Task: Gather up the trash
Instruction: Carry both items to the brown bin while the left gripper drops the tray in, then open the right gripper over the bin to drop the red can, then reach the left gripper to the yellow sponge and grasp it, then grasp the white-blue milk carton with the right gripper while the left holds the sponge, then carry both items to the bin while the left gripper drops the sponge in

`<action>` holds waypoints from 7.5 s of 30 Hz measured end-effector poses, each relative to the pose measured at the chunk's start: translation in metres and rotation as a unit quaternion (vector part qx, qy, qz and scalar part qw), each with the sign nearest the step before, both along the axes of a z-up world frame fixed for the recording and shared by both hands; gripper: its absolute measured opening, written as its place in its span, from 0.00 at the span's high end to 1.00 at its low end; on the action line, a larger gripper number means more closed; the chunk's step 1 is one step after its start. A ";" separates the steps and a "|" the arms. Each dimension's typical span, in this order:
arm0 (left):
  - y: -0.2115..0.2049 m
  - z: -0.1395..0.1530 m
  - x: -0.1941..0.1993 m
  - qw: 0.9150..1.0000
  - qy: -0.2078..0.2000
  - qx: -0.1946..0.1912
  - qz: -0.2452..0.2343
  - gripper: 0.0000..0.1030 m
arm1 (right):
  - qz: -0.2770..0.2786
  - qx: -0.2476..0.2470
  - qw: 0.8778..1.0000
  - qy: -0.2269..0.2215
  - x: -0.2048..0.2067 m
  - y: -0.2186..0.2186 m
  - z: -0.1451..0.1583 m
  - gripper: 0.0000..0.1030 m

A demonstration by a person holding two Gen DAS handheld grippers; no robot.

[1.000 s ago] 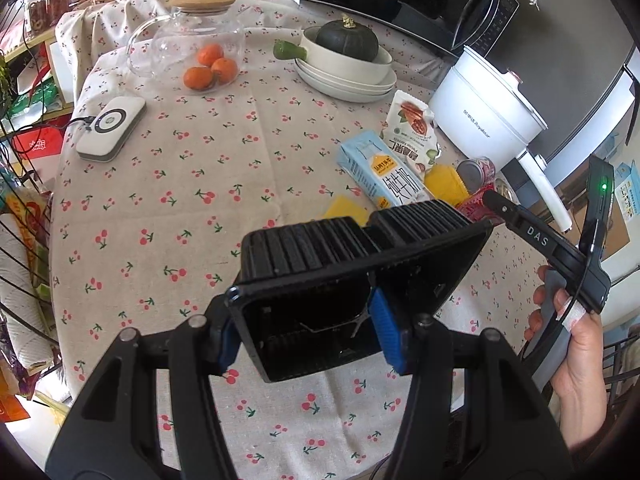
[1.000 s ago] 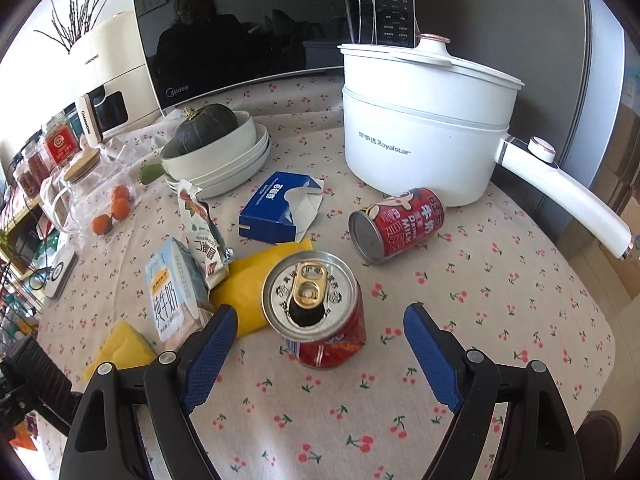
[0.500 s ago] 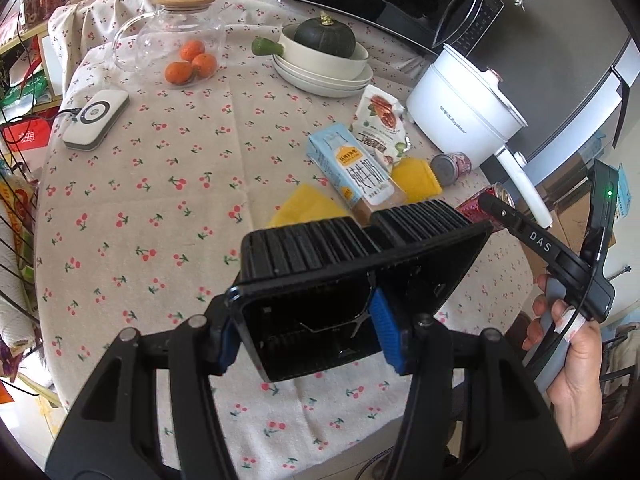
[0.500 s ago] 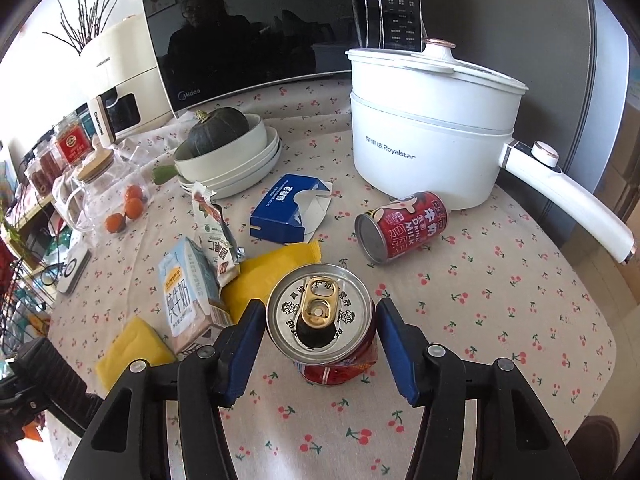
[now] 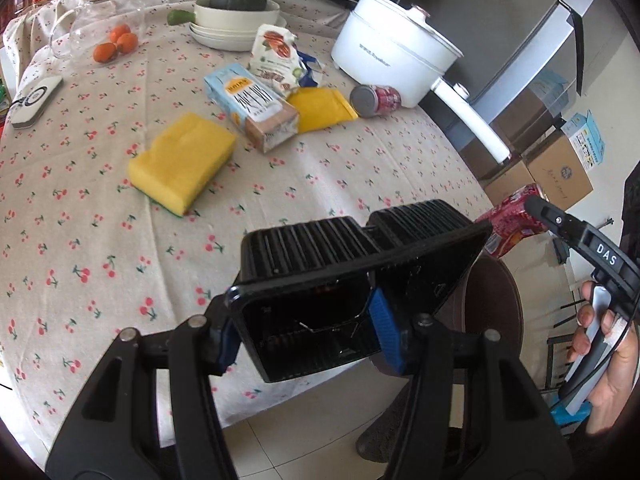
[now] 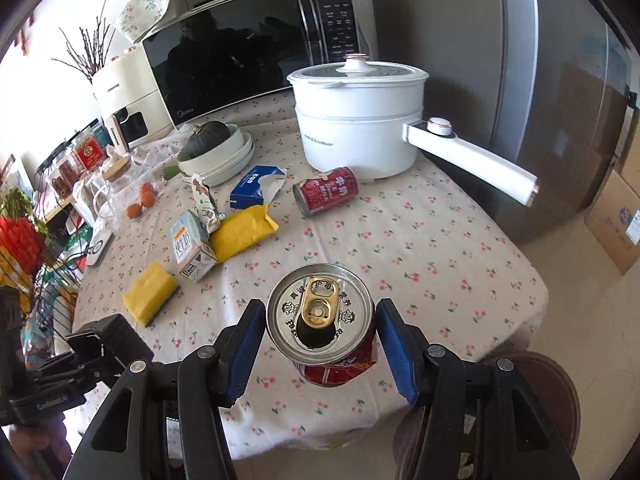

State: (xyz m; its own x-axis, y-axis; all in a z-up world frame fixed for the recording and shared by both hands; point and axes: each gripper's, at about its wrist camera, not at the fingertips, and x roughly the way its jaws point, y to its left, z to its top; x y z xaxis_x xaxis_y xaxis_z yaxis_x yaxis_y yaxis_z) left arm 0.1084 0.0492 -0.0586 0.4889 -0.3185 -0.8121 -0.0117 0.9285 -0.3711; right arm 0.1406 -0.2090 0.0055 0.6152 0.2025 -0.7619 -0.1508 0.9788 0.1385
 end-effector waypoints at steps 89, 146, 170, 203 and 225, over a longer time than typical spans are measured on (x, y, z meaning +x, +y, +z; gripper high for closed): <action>-0.015 -0.025 -0.004 0.986 0.011 0.136 -0.096 0.01 | -0.051 -0.017 0.994 0.090 -0.042 -0.073 -0.055 0.17; 0.180 -0.034 0.052 0.992 0.039 0.110 0.041 0.39 | 0.184 -0.216 0.959 0.006 0.127 0.288 -0.096 0.19; 0.083 0.015 0.027 0.998 -0.004 0.067 -0.010 0.39 | 0.138 -0.078 0.987 0.019 0.038 0.162 -0.027 0.50; -0.110 -0.015 -0.039 0.985 -0.007 0.043 -0.167 0.39 | -0.013 -0.036 0.996 0.078 -0.124 -0.101 -0.065 0.50; -0.256 -0.029 -0.014 0.965 -0.025 0.031 -0.260 0.39 | -0.105 -0.010 0.990 0.095 -0.179 -0.210 -0.093 0.50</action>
